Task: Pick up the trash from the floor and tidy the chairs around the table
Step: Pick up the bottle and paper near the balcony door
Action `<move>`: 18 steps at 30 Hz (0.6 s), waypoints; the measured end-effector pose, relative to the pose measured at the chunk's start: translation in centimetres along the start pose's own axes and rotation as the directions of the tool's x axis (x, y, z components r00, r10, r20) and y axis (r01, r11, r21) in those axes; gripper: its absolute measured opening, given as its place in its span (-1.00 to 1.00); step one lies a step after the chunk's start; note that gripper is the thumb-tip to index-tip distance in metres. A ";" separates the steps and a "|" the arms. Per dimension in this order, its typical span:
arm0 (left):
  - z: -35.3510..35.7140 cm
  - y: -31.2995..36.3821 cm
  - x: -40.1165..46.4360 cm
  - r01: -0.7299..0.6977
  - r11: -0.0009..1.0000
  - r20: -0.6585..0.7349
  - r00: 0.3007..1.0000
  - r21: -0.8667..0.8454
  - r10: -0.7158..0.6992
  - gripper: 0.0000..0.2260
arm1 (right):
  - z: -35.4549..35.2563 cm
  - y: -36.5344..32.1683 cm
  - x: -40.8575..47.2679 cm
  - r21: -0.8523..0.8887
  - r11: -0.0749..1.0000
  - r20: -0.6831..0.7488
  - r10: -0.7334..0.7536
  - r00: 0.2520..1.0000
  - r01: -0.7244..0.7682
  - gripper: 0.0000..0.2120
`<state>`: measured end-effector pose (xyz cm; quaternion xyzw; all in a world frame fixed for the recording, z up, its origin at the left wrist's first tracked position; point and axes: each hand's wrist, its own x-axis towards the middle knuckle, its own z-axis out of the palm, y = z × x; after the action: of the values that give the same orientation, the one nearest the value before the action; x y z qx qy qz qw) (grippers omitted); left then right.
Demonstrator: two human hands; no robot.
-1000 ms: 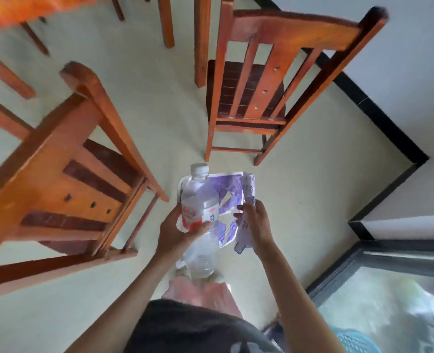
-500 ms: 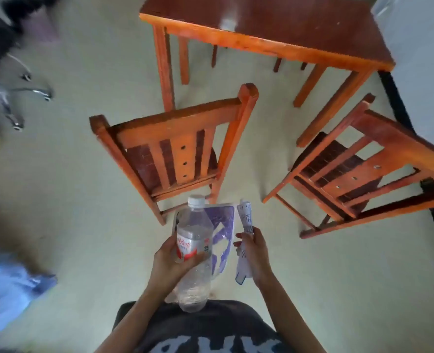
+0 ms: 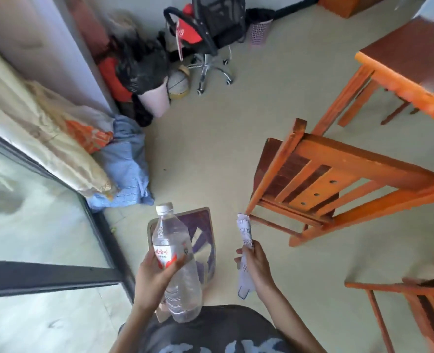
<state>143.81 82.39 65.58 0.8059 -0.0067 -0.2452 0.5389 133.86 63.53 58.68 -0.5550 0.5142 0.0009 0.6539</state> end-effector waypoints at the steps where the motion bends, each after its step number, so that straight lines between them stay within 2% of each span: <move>1: -0.6 -0.2 0.7 0.020 1.000 -0.025 0.999 -0.013 -0.021 -0.52 | 1.0 -0.6 0.8 -0.019 1.000 0.013 0.002 1.000 -0.002 -0.88; 7: -3.5 1.0 8.9 0.069 0.994 -0.083 0.994 -0.087 -0.076 -0.49 | 5.9 -5.6 7.2 -0.101 0.994 0.066 -0.034 0.997 0.040 -0.87; 15: -4.2 10.1 24.5 -0.048 0.998 0.101 0.994 0.027 0.045 -0.39 | 7.8 -13.4 14.2 -0.128 0.991 -0.082 -0.039 0.996 0.028 -0.91; 18: -2.3 13.4 30.5 -0.083 0.996 0.181 0.981 0.046 0.073 -0.46 | 7.8 -15.7 18.2 -0.141 0.990 -0.112 -0.032 0.993 0.016 -0.87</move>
<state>175.00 70.39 66.14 0.7936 -0.0933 -0.2950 0.5238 156.62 52.83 56.66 -0.6047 0.5424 -0.0026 0.5832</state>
